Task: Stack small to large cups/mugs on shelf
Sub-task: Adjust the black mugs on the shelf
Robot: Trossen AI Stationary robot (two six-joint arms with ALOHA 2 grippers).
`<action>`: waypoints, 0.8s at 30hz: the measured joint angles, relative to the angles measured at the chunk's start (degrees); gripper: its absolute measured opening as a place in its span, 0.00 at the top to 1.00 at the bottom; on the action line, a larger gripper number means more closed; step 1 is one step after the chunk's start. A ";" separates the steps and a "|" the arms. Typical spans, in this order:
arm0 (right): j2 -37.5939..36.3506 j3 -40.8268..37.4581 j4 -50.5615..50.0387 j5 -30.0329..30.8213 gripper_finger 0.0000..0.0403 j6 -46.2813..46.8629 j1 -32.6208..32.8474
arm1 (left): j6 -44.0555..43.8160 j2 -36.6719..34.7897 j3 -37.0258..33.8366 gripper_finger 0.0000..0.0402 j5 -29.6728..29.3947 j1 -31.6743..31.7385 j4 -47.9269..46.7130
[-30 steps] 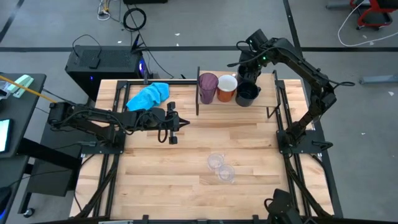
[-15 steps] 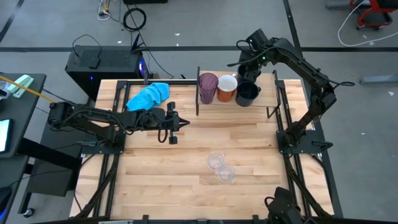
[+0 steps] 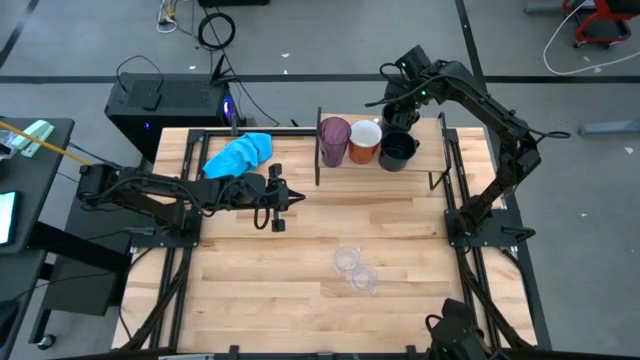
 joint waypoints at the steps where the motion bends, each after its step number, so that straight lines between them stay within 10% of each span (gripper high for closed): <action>1: 0.00 0.00 0.00 -0.01 0.73 -0.08 0.06 | 0.00 0.00 0.00 0.93 0.00 0.00 0.02; 24: -0.54 -2.21 -3.00 -5.41 0.73 -2.98 0.93 | 0.44 0.00 0.00 0.94 0.00 0.02 -0.07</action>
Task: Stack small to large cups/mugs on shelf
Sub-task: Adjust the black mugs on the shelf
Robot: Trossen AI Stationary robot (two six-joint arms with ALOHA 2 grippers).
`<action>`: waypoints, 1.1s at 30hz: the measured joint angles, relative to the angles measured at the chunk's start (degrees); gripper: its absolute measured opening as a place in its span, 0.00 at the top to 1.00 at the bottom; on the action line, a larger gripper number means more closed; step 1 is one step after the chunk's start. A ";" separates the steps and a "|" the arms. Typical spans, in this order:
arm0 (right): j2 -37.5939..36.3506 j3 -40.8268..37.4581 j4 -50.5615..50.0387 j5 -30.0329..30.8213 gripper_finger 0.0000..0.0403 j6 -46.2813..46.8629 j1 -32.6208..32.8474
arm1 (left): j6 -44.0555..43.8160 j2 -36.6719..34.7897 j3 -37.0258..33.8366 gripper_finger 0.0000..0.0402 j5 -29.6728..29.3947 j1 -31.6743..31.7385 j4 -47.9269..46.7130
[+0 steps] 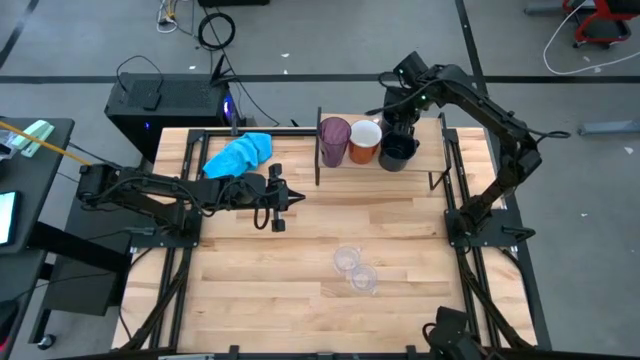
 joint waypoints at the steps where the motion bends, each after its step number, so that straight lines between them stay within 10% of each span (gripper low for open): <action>1: 0.05 -0.78 0.36 0.04 0.73 -0.03 -0.10 | 0.00 0.00 0.00 0.95 0.00 0.00 -0.03; 33: 0.08 -4.20 7.13 1.44 0.73 1.58 -2.37 | -0.04 0.00 0.00 0.94 0.00 0.00 -0.16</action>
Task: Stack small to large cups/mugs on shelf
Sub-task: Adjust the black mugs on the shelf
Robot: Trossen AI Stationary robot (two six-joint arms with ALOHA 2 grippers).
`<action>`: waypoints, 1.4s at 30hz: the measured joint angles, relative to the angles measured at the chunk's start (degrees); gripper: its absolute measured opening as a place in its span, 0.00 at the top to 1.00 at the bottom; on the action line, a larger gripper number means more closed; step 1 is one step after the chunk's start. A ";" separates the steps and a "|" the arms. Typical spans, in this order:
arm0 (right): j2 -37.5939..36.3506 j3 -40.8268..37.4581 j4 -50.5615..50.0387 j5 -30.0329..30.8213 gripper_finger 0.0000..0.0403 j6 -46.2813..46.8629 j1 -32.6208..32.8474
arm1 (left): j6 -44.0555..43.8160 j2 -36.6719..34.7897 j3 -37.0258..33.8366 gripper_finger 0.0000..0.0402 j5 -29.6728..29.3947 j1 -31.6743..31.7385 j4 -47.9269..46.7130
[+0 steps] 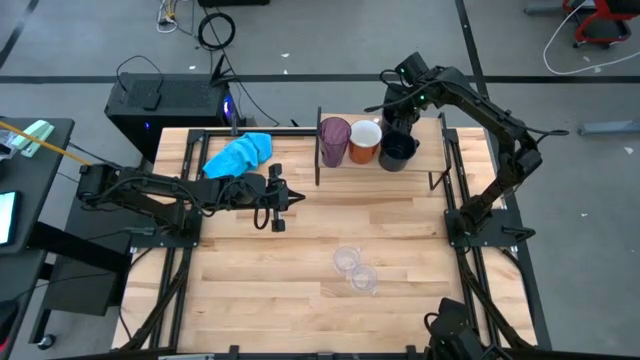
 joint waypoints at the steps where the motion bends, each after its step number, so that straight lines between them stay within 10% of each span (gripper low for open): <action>1: 0.02 0.00 0.16 0.07 0.73 0.00 0.00 | 0.00 0.00 0.00 0.94 0.02 0.00 0.00; 42: 0.00 0.00 1.67 2.45 0.73 0.00 0.02 | -0.04 0.00 0.00 0.96 0.00 0.00 0.00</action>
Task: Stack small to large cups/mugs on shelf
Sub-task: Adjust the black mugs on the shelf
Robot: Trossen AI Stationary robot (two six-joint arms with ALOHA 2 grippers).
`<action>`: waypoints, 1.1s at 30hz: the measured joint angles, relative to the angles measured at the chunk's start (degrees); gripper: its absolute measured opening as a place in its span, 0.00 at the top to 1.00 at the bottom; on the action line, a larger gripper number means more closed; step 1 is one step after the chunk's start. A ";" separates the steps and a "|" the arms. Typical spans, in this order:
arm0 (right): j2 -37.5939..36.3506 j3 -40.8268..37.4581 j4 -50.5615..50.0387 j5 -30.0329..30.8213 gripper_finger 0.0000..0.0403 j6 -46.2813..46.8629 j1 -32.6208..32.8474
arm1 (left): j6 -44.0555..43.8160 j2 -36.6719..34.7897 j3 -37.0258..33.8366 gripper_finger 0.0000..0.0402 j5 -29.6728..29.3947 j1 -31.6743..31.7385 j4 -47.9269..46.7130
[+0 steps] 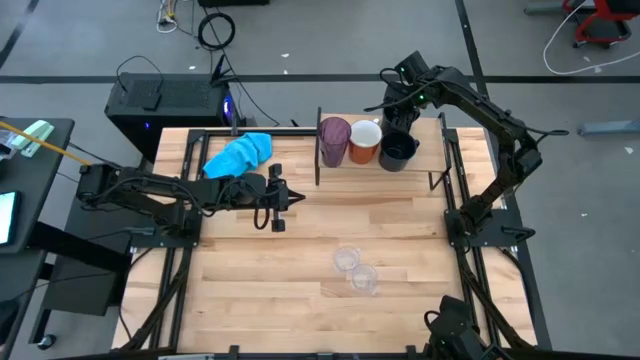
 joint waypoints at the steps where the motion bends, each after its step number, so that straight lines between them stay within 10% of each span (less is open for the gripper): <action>1: 0.00 0.00 0.00 0.00 0.73 0.00 0.01 | 0.00 0.00 0.00 0.96 0.01 -0.02 0.00; 33: -4.55 0.92 -2.58 -2.62 0.73 1.51 0.09 | 0.04 0.00 0.00 0.94 0.00 0.00 0.00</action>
